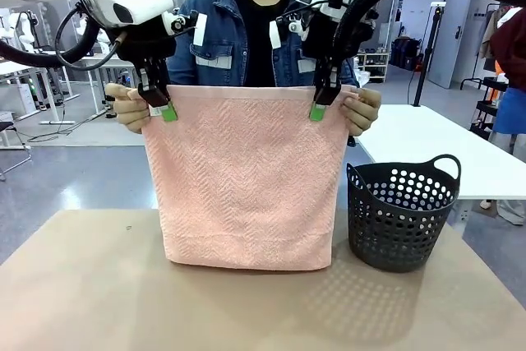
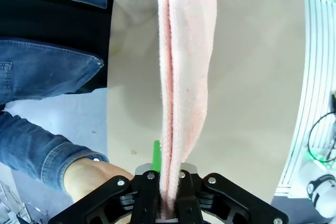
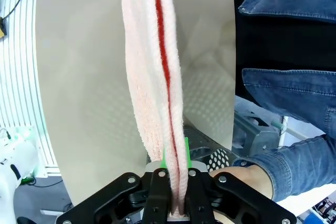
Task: Fold the towel.
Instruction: Release the end of the 100 cm Hotel Towel you were holding and grab the top end of the folded side, then release the end of the 100 cm Hotel Towel you were holding.
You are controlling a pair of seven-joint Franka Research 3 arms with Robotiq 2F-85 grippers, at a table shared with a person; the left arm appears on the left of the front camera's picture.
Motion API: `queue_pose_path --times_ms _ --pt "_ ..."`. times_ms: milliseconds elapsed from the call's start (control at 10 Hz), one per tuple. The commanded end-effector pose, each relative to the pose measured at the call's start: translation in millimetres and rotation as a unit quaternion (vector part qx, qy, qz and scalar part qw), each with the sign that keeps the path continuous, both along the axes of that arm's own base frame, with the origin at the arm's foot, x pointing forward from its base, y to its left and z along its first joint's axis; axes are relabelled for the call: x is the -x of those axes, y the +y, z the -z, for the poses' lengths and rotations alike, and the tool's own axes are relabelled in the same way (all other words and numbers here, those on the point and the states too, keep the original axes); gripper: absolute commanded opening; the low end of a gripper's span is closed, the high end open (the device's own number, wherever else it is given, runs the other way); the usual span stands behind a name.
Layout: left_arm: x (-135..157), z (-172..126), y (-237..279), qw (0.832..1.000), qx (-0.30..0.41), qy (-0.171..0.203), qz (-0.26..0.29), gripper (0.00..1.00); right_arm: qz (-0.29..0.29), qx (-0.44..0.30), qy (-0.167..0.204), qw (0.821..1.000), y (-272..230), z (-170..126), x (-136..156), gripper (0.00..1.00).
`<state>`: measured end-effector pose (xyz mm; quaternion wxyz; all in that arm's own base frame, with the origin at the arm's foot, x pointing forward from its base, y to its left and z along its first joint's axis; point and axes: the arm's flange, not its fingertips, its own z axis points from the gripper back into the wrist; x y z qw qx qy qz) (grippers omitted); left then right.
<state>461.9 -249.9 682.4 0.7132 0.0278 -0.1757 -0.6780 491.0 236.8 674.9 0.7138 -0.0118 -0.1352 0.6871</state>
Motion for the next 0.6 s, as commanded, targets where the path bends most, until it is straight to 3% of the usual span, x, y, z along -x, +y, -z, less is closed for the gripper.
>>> queue_pose_path --times_ms 0,500 --pt "-0.1 -0.6 1.5 1.000 -0.010 -0.005 0.000 0.00 -0.002 0.001 0.001 1.000 0.7 -1.2 1.3 0.00" --pt "-0.1 -0.6 1.5 1.000 -0.010 -0.005 0.000 0.00 -0.002 0.001 0.001 1.000 0.7 -1.2 1.3 0.00"
